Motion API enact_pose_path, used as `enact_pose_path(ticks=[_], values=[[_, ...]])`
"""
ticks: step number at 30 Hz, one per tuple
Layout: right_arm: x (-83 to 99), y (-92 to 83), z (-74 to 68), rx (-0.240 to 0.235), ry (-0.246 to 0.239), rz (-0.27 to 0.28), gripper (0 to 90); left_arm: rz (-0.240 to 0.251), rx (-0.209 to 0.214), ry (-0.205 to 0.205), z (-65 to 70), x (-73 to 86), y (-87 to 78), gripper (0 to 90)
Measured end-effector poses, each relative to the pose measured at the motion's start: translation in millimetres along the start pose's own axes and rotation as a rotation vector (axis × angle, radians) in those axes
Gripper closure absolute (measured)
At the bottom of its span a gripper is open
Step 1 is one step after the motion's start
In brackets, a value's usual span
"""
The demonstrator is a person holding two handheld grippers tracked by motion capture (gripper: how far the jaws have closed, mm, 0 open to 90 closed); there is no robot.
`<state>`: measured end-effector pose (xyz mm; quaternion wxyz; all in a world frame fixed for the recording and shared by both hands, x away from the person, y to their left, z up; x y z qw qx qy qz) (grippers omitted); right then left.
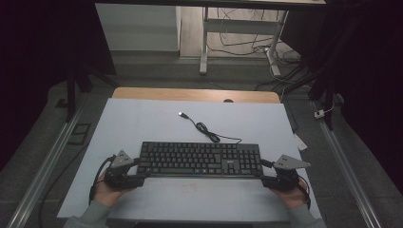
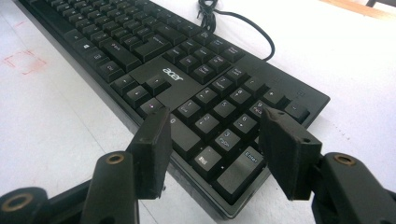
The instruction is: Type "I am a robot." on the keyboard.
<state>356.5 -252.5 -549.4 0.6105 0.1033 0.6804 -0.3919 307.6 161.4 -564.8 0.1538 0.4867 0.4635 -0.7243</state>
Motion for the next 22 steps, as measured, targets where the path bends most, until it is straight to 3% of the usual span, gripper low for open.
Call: enact_pose_path(ticks=[22], values=[[1.5, -0.2, 1.6, 0.010, -0.010, -0.006, 44.6, -0.001, -0.005, 0.007, -0.8, 0.9, 0.9, 32.0]])
Point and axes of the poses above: each handheld gripper's, and its own axes: y roughly forward along the jaws, x roughly out of its underside, z roughly to its right, the point moved 9 cm from there along y, roughly forward along the jaws, and after that the axes turned 9 degrees about z, right-handed, at the moved point
